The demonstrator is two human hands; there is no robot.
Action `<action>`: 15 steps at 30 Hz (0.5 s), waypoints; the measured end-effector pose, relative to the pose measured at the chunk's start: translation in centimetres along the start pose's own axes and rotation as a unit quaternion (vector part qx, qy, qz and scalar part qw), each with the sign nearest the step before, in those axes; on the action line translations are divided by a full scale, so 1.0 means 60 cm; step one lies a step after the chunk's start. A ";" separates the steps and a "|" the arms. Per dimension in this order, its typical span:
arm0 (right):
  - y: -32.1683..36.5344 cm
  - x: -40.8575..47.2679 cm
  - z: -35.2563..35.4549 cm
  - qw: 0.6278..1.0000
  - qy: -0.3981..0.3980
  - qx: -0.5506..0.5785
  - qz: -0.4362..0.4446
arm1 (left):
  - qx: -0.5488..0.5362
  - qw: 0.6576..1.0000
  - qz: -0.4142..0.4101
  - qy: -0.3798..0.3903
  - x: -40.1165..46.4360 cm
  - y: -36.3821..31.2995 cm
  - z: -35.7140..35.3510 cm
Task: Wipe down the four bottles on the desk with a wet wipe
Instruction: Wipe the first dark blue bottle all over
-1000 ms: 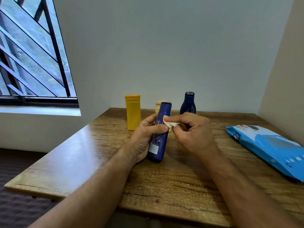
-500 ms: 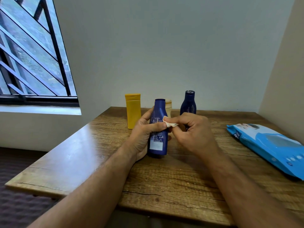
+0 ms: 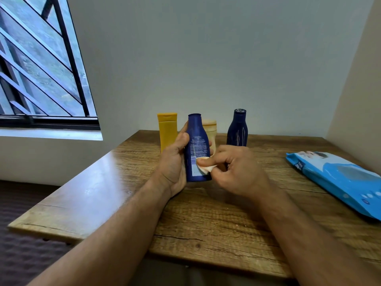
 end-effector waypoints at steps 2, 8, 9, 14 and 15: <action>-0.002 0.002 -0.001 1.000 0.006 0.000 -0.005 | -0.007 1.000 -0.002 -0.003 0.001 0.000 0.001; -0.003 0.008 0.021 0.989 -0.141 -0.029 0.021 | 0.014 0.997 0.050 0.054 -0.004 0.018 -0.018; -0.003 0.007 0.023 0.988 -0.151 -0.034 0.023 | 0.017 0.997 0.050 0.056 -0.005 0.019 -0.018; -0.006 0.004 0.001 0.999 -0.026 -0.025 0.007 | 0.018 0.999 0.024 0.025 -0.001 0.011 -0.009; -0.008 0.002 -0.008 1.000 0.020 -0.008 -0.007 | 0.014 1.000 0.018 0.017 0.000 0.008 -0.007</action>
Point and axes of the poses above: each hand's wrist, its own x-axis towards the middle knuckle, its own z-axis out of the back of the hand, y = z × x, the point moved 5 cm from there along x, towards the middle knuckle, and after that the axes turned 12 degrees about x, right-handed, at the moved point
